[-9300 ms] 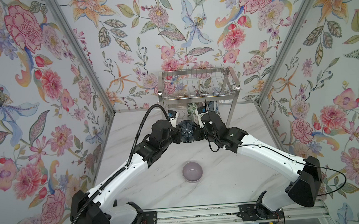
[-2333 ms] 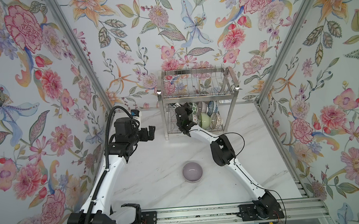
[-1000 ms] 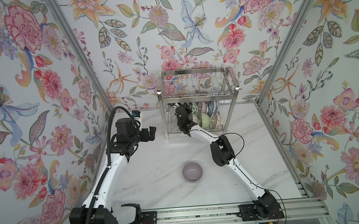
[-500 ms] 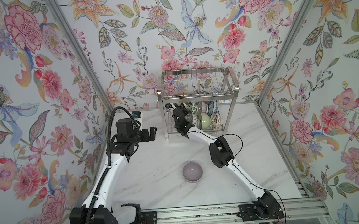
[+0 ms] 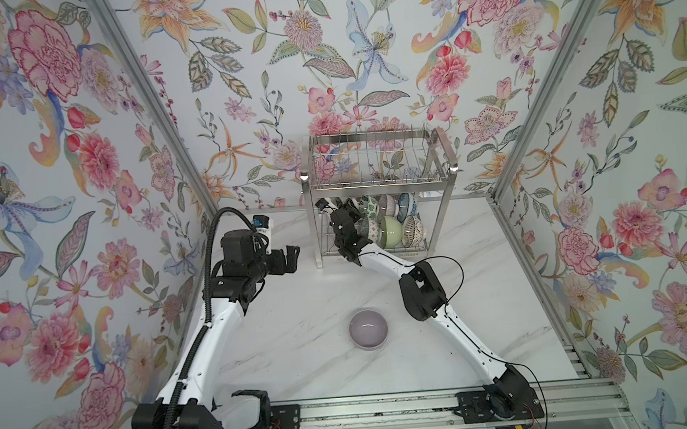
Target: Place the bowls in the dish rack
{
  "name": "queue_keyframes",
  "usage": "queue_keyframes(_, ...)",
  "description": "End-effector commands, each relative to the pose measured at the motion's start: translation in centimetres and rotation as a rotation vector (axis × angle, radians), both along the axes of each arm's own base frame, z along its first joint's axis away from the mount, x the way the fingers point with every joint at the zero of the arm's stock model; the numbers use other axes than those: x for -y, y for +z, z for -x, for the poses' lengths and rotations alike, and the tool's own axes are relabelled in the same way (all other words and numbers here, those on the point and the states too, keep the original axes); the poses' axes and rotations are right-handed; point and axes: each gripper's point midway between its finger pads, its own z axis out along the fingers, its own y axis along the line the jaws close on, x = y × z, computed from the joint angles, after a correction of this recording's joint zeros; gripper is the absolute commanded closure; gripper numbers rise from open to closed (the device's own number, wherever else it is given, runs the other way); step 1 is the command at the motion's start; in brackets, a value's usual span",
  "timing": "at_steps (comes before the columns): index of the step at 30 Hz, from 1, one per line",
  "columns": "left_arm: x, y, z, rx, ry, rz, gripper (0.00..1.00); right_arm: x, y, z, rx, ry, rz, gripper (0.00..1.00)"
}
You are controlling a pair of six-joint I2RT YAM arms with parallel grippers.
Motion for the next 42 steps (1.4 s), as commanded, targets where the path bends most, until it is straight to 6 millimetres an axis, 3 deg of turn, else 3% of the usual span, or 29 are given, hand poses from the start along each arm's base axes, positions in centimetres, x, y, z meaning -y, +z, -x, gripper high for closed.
queue_keyframes(1,-0.3,0.5,0.3,0.021,0.006,0.012,0.01,0.0,4.1,0.5,0.051,0.005,-0.063,0.53)
queue_keyframes(17,-0.3,0.8,0.8,0.032,0.008,0.018,0.01,-0.3,7.4,1.3,0.087,0.028,-0.098,0.38)
queue_keyframes(28,-0.3,1.4,1.3,0.044,0.01,0.026,0.01,-0.1,7.8,1.9,0.074,0.022,-0.095,0.01)
queue_keyframes(42,-0.5,1.5,1.9,0.052,0.015,0.023,0.01,0.4,10.0,4.8,0.099,0.062,-0.069,0.01)
